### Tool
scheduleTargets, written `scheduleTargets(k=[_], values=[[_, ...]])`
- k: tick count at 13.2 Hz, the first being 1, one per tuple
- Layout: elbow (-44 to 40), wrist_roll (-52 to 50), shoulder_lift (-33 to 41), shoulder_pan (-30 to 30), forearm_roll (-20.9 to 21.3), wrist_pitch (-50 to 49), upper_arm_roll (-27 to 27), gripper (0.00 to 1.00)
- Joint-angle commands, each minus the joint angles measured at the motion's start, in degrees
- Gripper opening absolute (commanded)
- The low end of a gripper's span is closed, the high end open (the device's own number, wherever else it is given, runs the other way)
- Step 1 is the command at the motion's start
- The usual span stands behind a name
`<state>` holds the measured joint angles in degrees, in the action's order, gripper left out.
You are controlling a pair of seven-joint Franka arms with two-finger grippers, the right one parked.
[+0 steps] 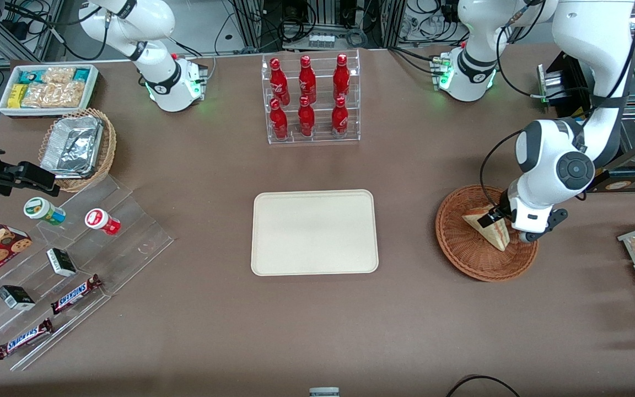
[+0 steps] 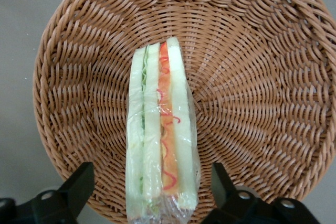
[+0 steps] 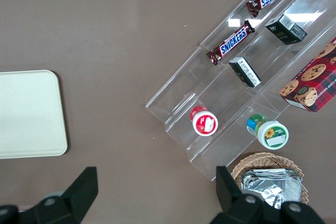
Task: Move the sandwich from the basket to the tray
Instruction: 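Close the left gripper on the sandwich's edge and lift it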
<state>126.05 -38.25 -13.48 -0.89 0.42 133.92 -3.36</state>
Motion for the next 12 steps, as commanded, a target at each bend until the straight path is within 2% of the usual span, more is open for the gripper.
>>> scheduleTargets(k=[1, 3, 4, 8, 11, 12], values=[[0.4, -3.6, -0.4, -0.3, 0.4, 1.5, 0.2, 0.37], [0.4, -3.8, -1.0, -0.3, 0.5, 1.4, 0.2, 0.07], [0.3, -3.8, -1.2, -0.3, 0.5, 1.5, 0.2, 0.0], [-1.0, -4.8, -0.9, -0.4, 0.5, 0.6, 0.1, 0.0], [-5.6, -4.8, -0.6, -2.8, 1.0, -5.9, 0.1, 0.0], [-7.4, -4.8, -0.3, -3.3, 2.5, -8.6, 0.1, 0.0]])
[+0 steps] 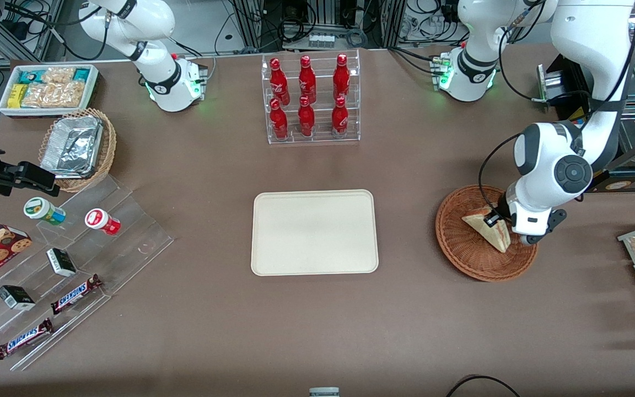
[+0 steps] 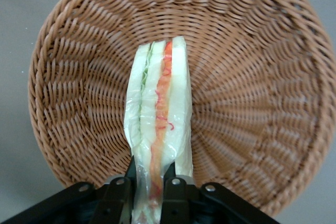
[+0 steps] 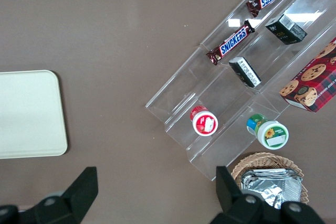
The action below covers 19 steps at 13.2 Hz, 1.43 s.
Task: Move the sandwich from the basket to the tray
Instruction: 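Close the left gripper on the sandwich's edge and lift it, then carry the sandwich with the left gripper over the cream tray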
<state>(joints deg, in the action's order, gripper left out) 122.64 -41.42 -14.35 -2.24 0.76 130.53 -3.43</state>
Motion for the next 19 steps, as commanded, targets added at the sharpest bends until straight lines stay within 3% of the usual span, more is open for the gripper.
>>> scheduleTargets(k=[1, 5, 10, 12, 19], values=[[-5.5, -1.7, 0.8, -2.4, 3.5, -7.9, 0.1, 0.0], [-13.2, -0.6, 1.3, -8.6, 4.5, -17.2, -0.1, 0.0], [-17.5, -0.6, -0.8, -22.2, 4.8, -16.8, -0.1, 0.0], [-20.8, 0.3, -4.2, -26.1, 6.6, -16.7, -0.2, 0.0], [-32.9, 1.3, -19.6, -34.8, 5.7, -11.7, -1.5, 0.0]])
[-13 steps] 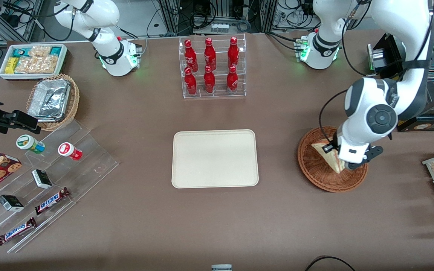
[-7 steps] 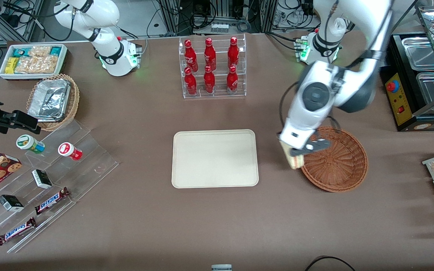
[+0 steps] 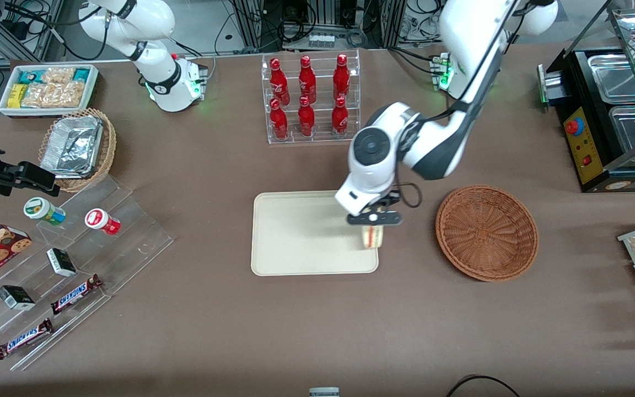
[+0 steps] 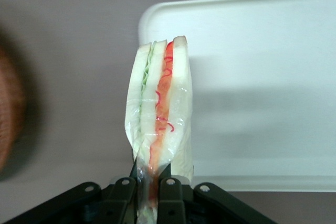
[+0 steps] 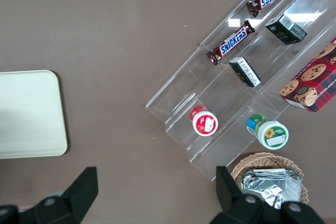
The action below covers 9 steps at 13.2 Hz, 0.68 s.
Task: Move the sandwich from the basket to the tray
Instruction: 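Carry the sandwich with the left gripper over the cream tray, then lower the sandwich onto the tray and open the left gripper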
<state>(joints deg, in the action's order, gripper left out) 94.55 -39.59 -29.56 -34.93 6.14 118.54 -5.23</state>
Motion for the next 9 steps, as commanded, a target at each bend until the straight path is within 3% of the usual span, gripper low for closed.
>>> scheduleTargets(k=[1, 9], values=[[-5.2, -0.5, -5.5, -2.3, 0.7, 0.7, 0.3, 0.0], [-5.2, 0.0, -8.7, -3.1, 0.8, 4.1, 0.2, 0.0]])
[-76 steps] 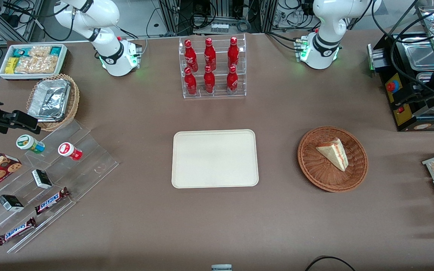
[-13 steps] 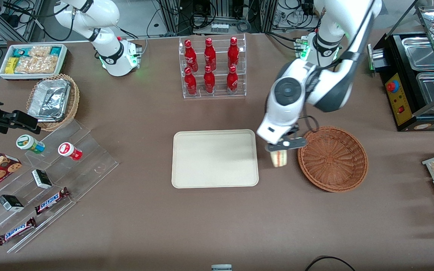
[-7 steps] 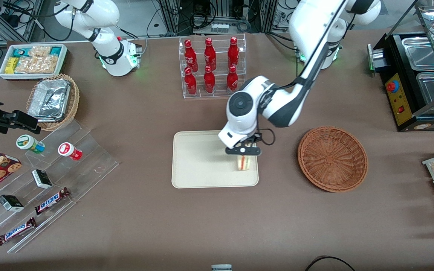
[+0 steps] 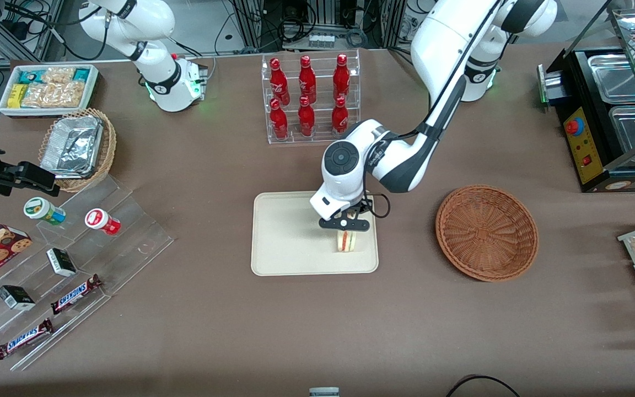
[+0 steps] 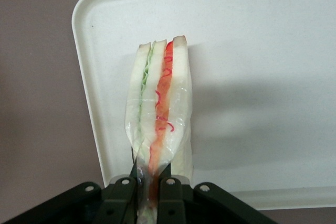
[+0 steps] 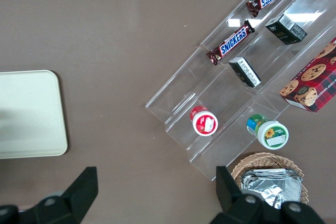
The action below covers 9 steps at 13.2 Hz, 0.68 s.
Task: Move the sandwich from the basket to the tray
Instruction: 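Lower the sandwich onto the tray and open the left gripper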
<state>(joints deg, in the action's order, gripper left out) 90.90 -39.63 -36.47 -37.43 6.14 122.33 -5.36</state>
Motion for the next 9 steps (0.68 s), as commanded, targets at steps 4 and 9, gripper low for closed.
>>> scheduleTargets(k=[4, 9], values=[[-1.5, -0.2, -2.3, -0.6, 0.7, 0.7, 0.4, 0.0], [-3.9, -3.2, -3.9, -0.7, 0.5, 0.7, 0.4, 1.0]])
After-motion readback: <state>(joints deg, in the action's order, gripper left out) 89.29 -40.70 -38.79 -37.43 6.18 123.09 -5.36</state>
